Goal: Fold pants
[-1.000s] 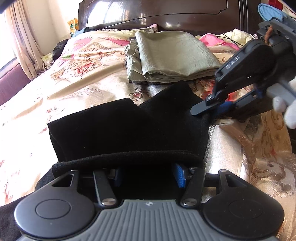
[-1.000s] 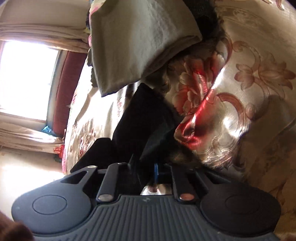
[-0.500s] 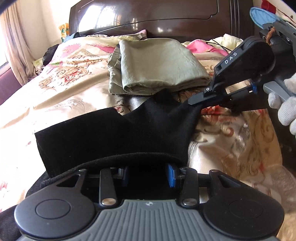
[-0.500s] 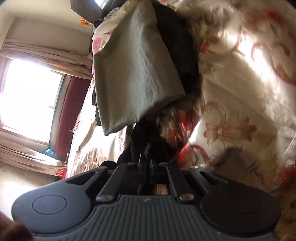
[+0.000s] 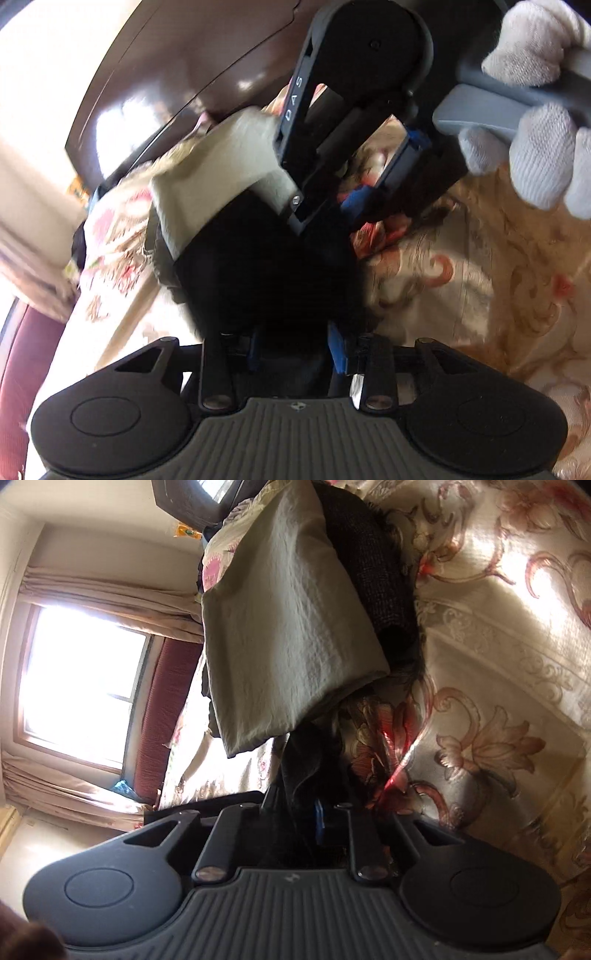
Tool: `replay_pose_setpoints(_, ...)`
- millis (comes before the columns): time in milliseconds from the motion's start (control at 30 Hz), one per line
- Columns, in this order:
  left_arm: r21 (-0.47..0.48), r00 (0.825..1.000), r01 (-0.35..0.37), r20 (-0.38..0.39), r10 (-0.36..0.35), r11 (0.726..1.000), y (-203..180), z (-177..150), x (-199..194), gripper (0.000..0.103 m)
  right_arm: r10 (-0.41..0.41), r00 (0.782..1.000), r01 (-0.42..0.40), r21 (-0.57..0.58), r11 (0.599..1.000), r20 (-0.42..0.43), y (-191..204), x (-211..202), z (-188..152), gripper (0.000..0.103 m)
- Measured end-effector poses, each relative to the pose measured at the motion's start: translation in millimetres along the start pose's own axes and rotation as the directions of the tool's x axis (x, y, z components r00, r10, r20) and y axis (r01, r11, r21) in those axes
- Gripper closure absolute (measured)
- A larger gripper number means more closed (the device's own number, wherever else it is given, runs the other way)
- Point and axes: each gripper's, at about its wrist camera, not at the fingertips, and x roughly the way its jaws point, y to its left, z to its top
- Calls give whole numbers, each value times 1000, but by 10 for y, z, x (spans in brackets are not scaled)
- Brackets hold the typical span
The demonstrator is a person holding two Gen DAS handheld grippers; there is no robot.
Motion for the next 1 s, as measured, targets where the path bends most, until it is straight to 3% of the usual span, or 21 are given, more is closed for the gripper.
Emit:
replay_pose_setpoints(167, 69, 998, 43, 35, -45, 997, -11, 122, -50, 51, 98, 994, -101, 75, 992, 42, -140, -16, 4, 66)
replay_pose_setpoints(267, -10, 995, 103, 10, -103, 995, 65, 80, -77, 51, 188, 979, -197, 125, 972, 79, -234, -66, -9, 51)
replay_pose_setpoints(367, -116, 991, 132, -3, -133, 984, 187, -14, -145, 50, 256, 960, -271, 150, 951, 111, -326, -80, -26, 45)
replay_pose_setpoints(567, -232, 990, 139, 11, -141, 963, 415, -185, -366, 43, 147, 988, -145, -36, 989, 40, -93, -183, -83, 31)
replay_pose_setpoints(667, -271, 991, 130, 9, -133, 954, 454, -270, -401, 43, 78, 996, -76, -55, 996, 44, -53, -286, -170, 13)
replay_pose_setpoints(733, -288, 991, 127, 1, -133, 949, 439, -330, -438, 43, 68, 996, -66, -41, 997, 56, -98, -302, -246, 11)
replay_pose_setpoints(800, -297, 991, 125, -3, -132, 946, 436, -336, -432, 43, 104, 991, -106, 17, 994, 83, -176, -294, -275, 11)
replay_pose_setpoints(933, -315, 992, 117, -7, -126, 942, 487, -404, -473, 42, 211, 951, -263, 226, 938, 228, -475, -338, -278, 9)
replay_pose_setpoints(1000, -348, 990, 124, -14, -138, 929, 517, -445, -465, 42, 227, 937, -296, 259, 919, 266, -541, -333, -313, 9)
